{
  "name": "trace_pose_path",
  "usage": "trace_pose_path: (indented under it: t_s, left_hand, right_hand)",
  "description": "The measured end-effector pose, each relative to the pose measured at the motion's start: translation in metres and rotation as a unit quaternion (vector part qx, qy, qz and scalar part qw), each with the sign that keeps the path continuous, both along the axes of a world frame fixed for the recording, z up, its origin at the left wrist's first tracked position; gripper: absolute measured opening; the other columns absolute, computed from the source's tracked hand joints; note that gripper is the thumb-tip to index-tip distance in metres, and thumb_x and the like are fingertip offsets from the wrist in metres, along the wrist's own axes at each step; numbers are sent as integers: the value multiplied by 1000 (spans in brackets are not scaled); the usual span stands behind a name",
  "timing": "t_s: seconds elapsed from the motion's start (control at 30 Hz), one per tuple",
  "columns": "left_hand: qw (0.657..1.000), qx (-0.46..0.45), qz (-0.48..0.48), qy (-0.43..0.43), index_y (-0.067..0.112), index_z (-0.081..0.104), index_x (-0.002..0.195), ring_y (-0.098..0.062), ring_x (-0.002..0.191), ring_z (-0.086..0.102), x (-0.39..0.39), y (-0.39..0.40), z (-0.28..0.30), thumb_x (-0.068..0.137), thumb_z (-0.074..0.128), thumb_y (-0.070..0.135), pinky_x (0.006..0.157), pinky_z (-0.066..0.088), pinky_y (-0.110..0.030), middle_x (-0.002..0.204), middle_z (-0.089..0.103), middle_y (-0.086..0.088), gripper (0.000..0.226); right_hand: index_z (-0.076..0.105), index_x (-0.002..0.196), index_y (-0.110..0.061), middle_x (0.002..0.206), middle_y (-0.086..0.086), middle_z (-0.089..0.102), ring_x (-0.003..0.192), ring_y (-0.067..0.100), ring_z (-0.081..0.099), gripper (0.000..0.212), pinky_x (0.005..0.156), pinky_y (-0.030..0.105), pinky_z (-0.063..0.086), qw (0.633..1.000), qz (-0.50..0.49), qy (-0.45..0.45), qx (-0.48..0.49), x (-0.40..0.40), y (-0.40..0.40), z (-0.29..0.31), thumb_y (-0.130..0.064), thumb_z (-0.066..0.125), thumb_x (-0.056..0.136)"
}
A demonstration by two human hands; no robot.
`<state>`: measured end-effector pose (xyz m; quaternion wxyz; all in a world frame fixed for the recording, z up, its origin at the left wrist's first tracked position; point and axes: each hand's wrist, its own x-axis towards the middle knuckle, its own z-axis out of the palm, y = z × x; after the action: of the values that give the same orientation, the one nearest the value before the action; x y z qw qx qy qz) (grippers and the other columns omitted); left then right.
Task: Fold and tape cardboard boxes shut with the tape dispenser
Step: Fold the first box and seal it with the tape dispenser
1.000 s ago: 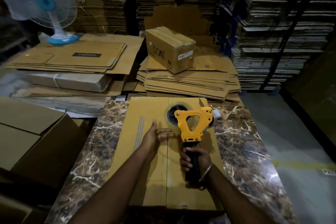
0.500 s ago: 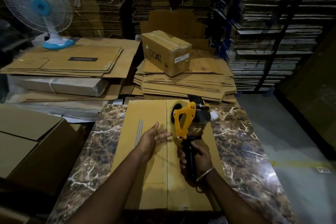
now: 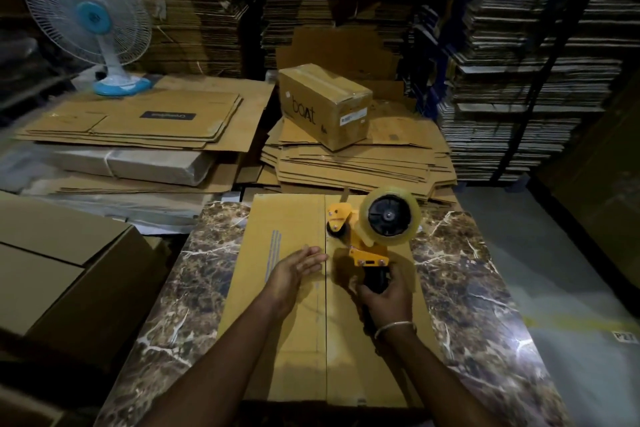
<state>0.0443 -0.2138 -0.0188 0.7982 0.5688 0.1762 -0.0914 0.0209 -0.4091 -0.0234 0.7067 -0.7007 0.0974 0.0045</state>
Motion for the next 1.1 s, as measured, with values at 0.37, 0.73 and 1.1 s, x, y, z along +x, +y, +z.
trace_pose_path:
  t_s: [0.37,0.73,1.1]
  left_hand:
    - [998,8,39,-41,-5,60,125,-22,99,73,-5,6,-4,105,45,20,81,57,-23,105,75,-17,36]
    - [994,-39,-37,97,9,69,103,-20,91,73,2,18,17,95,46,60,76,48,-31,104,76,-11,57]
    - [974,-181,18,136,6,68,97,-17,74,76,4,30,14,95,55,22,64,59,-28,88,77,-11,20]
  right_hand:
    - [58,107,-12,78,13,68,56,25,60,30,50,36,51,989,126,53,64,-4,14,9,-2,76,85]
    - [64,103,-13,82,24,70,56,34,56,26,49,45,47,994,108,24,24,-9,21,0,3,72,84]
    - [67,105,-10,82,29,69,48,25,52,20,45,33,45,993,109,32,33,-9,18,-2,-4,73,87]
